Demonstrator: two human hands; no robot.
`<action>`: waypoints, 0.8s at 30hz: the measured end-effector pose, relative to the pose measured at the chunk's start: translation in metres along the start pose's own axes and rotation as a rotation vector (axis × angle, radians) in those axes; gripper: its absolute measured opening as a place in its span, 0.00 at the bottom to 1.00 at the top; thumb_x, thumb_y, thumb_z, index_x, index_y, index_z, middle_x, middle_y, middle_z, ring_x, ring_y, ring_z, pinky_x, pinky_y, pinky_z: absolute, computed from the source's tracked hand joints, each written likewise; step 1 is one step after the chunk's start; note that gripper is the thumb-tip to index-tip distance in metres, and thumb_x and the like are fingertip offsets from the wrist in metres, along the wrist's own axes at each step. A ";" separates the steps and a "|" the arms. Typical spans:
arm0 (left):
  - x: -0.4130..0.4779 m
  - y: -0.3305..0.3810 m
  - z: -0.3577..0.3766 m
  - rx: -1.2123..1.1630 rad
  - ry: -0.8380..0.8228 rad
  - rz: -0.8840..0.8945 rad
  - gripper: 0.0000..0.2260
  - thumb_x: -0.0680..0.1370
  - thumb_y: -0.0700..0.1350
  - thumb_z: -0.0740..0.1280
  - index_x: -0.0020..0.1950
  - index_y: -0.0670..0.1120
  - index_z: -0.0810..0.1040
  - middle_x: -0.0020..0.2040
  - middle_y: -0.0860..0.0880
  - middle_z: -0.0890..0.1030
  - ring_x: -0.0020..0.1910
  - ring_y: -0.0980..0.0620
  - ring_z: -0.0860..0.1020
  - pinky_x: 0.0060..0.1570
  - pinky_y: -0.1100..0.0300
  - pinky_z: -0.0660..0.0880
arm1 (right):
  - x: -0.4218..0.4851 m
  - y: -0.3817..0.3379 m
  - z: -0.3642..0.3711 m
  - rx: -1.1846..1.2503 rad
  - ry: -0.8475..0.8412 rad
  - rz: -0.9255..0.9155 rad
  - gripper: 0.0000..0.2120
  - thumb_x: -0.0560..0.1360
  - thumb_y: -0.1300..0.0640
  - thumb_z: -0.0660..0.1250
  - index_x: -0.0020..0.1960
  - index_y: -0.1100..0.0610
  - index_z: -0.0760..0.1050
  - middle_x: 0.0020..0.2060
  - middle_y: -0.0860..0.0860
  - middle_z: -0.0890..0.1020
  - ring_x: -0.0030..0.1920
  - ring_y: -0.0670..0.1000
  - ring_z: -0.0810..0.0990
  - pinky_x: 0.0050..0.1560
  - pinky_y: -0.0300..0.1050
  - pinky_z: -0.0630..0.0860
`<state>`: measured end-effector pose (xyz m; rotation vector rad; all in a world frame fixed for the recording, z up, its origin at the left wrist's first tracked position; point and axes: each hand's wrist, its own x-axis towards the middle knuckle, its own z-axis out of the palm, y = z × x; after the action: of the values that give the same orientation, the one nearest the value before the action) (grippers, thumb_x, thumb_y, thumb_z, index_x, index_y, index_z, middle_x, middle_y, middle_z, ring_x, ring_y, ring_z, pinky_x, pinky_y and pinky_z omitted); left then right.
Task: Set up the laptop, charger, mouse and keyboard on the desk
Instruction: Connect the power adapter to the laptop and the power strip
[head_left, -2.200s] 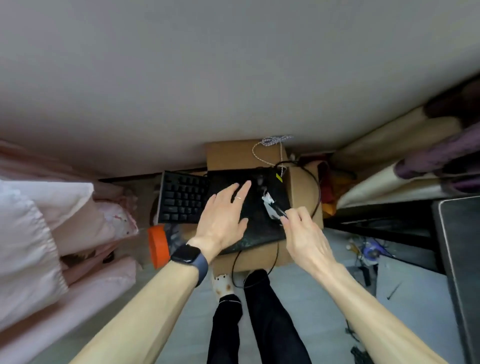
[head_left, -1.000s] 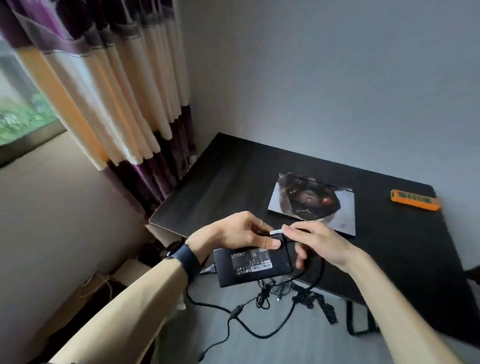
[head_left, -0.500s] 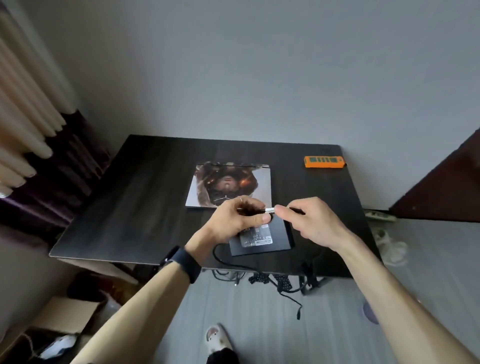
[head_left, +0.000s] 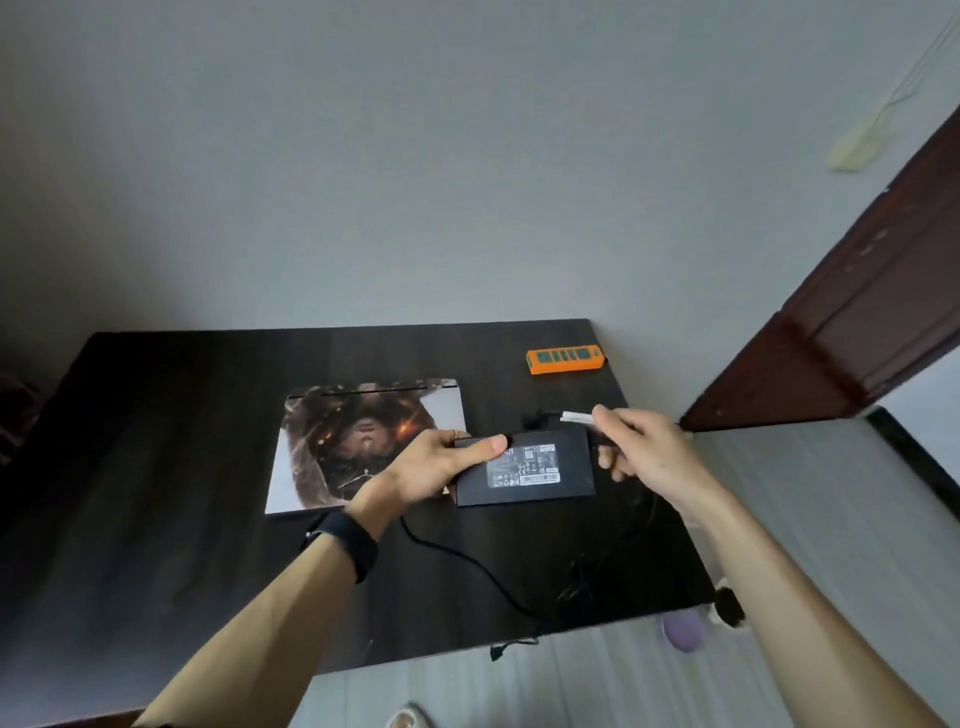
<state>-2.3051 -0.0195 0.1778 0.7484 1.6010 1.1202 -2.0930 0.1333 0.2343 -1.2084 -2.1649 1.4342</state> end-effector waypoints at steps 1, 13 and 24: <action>0.009 0.002 -0.004 0.019 0.040 -0.011 0.21 0.73 0.61 0.72 0.48 0.43 0.85 0.34 0.56 0.81 0.30 0.59 0.75 0.27 0.66 0.66 | 0.013 -0.003 -0.003 0.019 0.077 0.014 0.19 0.82 0.46 0.61 0.45 0.59 0.81 0.31 0.51 0.83 0.30 0.49 0.77 0.35 0.44 0.76; 0.055 -0.028 -0.044 -0.377 0.626 -0.218 0.17 0.74 0.57 0.72 0.48 0.43 0.79 0.41 0.48 0.80 0.36 0.52 0.79 0.23 0.67 0.75 | 0.102 0.044 -0.074 -0.376 0.720 0.077 0.19 0.85 0.50 0.52 0.56 0.60 0.78 0.52 0.60 0.84 0.53 0.65 0.79 0.52 0.54 0.72; 0.092 0.003 -0.040 -0.609 0.791 -0.238 0.28 0.64 0.71 0.72 0.37 0.46 0.76 0.22 0.51 0.64 0.19 0.54 0.60 0.25 0.64 0.57 | 0.138 0.168 -0.011 -0.471 -0.158 0.364 0.16 0.82 0.46 0.59 0.45 0.52 0.80 0.41 0.51 0.84 0.43 0.51 0.82 0.48 0.49 0.75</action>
<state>-2.3721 0.0500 0.1486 -0.3318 1.7450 1.7192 -2.0889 0.2719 0.0670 -1.7809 -2.5885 1.2069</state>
